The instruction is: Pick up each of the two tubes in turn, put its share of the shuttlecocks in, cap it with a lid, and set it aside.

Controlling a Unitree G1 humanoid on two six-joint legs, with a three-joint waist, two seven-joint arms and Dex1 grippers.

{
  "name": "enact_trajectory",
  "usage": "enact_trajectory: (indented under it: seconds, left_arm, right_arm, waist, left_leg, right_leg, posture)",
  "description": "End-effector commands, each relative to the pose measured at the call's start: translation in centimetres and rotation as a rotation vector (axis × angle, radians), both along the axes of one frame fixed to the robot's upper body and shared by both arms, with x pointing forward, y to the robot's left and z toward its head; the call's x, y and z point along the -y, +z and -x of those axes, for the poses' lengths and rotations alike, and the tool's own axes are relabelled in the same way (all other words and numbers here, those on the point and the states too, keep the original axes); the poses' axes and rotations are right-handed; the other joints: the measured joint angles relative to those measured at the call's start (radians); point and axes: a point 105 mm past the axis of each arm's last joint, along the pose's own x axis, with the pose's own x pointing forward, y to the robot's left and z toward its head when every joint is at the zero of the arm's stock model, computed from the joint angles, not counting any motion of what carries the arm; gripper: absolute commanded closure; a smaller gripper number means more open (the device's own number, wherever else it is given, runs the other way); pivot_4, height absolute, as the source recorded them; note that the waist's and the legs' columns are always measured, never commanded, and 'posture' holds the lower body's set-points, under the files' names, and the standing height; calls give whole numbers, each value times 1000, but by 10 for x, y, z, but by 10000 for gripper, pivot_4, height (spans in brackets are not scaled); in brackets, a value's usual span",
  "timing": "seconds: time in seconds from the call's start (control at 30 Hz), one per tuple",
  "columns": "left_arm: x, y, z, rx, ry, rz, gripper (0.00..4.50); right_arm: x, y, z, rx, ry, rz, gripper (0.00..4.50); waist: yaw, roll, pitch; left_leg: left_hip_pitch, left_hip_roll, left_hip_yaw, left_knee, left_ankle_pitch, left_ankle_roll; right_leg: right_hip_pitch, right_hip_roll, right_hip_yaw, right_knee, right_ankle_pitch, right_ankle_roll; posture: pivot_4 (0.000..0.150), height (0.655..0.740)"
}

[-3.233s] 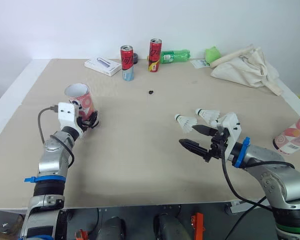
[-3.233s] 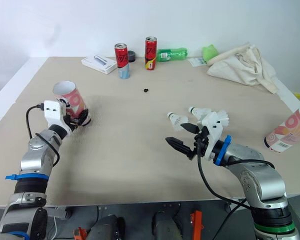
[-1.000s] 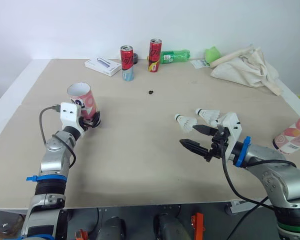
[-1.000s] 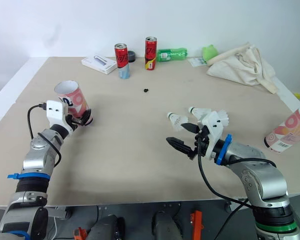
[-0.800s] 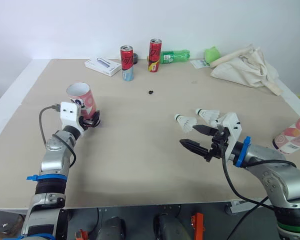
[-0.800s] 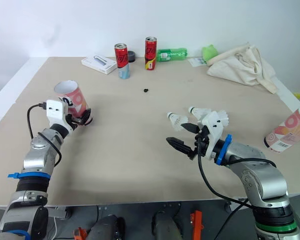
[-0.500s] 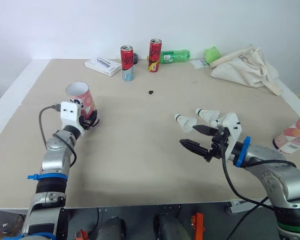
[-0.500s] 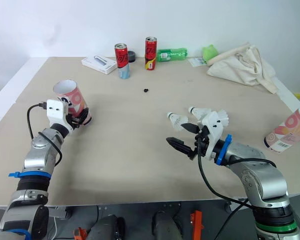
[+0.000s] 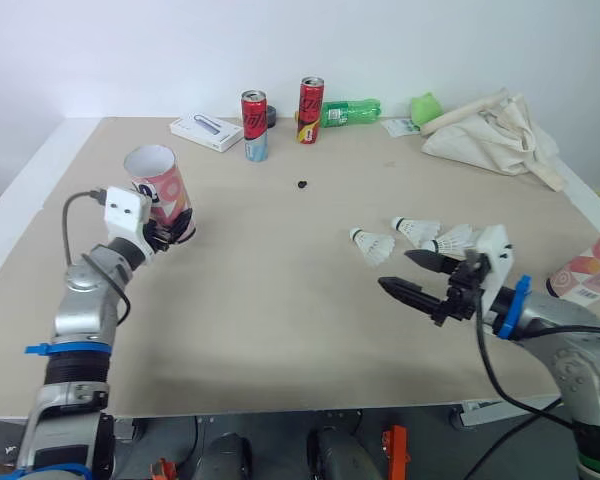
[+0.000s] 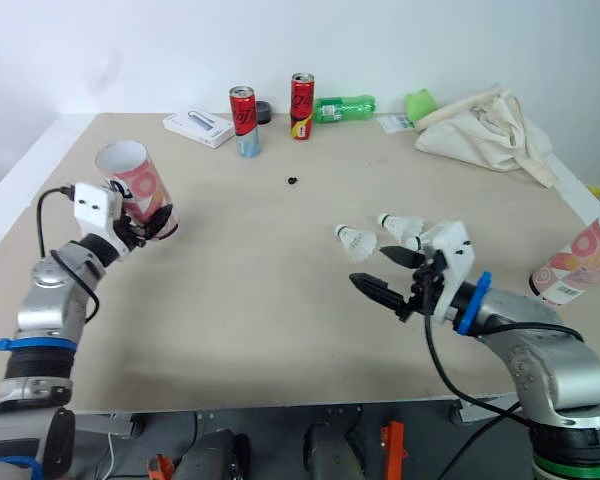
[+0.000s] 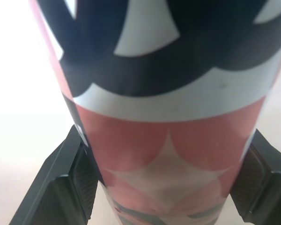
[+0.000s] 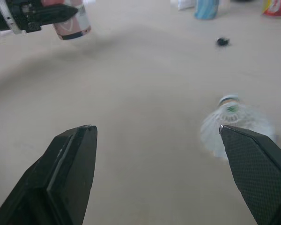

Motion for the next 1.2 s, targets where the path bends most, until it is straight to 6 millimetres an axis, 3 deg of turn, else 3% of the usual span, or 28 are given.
enact_trajectory:
  seconds: [0.03, 0.2, 0.4, 0.5, 0.7, 1.2]
  left_arm:
    - [32, 20, 25, 31, -329, -237, 11488]
    - [49, -3, 52, -116, -619, -497, 11488]
    - [54, -7, 59, -152, -768, -698, 11488]
    - [56, -10, 58, -158, -827, -792, 11488]
    - [61, -15, 60, -213, -907, -830, 11488]
    - [73, -11, 59, -365, -968, -713, 11488]
  right_arm:
    - [2, 27, 21, 63, 50, -26, 0]
    - [-3, 9, 20, 10, -43, 42, 0]
    - [-41, -5, 14, -15, -103, 23, 0]
    - [-52, -22, -7, -60, -208, 45, 0]
    - [-53, -28, -42, -45, -343, 81, 0]
    - [-50, -42, -73, -60, -395, 88, 0]
  waist:
    - [0, 0, 0]
    - [-1, 0, 0]
    - [-2, 0, 0]
    - [-3, 0, 0]
    - [-3, -1, 0]
    - [-4, -1, 0]
  left_leg:
    - [0, 0, 0, 0, 0, 0]
    - [2, 1, 1, 0, 0, 0]
    - [1, 2, 0, 0, 2, -2]
    - [0, 1, 1, 0, 2, -2]
    - [-2, 0, 1, 1, 3, -1]
    - [-5, 0, -1, 1, 1, 1]
  right_leg:
    - [0, 0, 0, 0, 0, 0]
    - [0, 0, 0, 0, 0, -1]
    - [-1, 3, 0, 2, -3, 2]
    - [-1, 1, 1, 2, -4, 4]
    - [-3, 2, 1, 2, -3, 4]
    - [-5, 1, 0, 2, -4, 4]
  posture:
    - [1500, 7324]
    - [1500, 7324]
    - [1500, 7324]
    - [1500, 7324]
    - [1500, 7324]
    - [1500, 7324]
